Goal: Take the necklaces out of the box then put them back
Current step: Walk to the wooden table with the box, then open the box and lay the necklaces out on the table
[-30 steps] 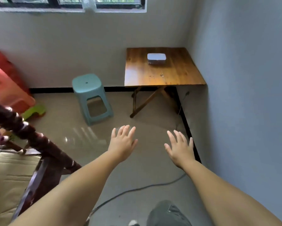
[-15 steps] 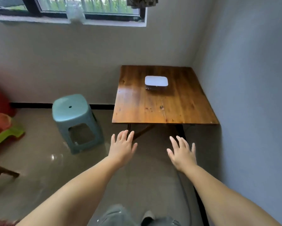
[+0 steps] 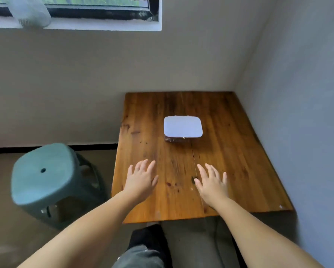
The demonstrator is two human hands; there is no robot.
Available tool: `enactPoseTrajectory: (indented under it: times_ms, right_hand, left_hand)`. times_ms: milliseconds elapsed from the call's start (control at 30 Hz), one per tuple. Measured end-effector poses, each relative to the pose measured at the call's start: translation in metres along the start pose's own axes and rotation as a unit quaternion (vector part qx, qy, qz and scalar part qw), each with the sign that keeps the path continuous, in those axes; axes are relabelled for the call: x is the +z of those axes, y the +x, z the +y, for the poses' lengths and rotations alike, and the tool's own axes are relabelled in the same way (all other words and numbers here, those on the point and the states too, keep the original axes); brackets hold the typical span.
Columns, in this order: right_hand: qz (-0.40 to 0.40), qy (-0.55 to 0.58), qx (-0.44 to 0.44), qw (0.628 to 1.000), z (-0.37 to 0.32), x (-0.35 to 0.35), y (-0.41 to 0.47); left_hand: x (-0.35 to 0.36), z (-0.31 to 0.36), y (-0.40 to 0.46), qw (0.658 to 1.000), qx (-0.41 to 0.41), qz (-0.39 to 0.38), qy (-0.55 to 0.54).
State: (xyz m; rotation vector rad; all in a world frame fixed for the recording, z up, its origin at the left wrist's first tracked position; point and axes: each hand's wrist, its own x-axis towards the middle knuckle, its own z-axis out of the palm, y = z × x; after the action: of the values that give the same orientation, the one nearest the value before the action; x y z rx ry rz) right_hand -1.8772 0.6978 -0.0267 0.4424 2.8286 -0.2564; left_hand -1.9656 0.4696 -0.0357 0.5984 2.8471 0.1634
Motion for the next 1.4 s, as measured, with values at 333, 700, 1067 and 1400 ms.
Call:
enactPoseTrajectory:
  times_ms: [333, 700, 1067, 1400]
  right_hand:
    - [0.054, 0.012, -0.059, 0.997, -0.016, -0.016, 0.187]
    - [0.143, -0.021, -0.188, 0.972, 0.012, 0.015, 0.248]
    - [0.218, 0.216, -0.266, 0.914, 0.027, -0.090, 0.303]
    - [0.098, 0.475, 0.085, 0.870, 0.018, -0.062, 0.394]
  left_hand:
    - [-0.009, 0.018, 0.192, 0.949, -0.114, -0.052, -0.290]
    - [0.028, 0.042, 0.229, 0.773, -0.208, 0.012, -0.599]
    - [0.029, 0.035, 0.229, 0.796, -0.216, 0.021, -0.565]
    - [0.035, 0.031, 0.228, 0.803, -0.204, 0.031, -0.559]
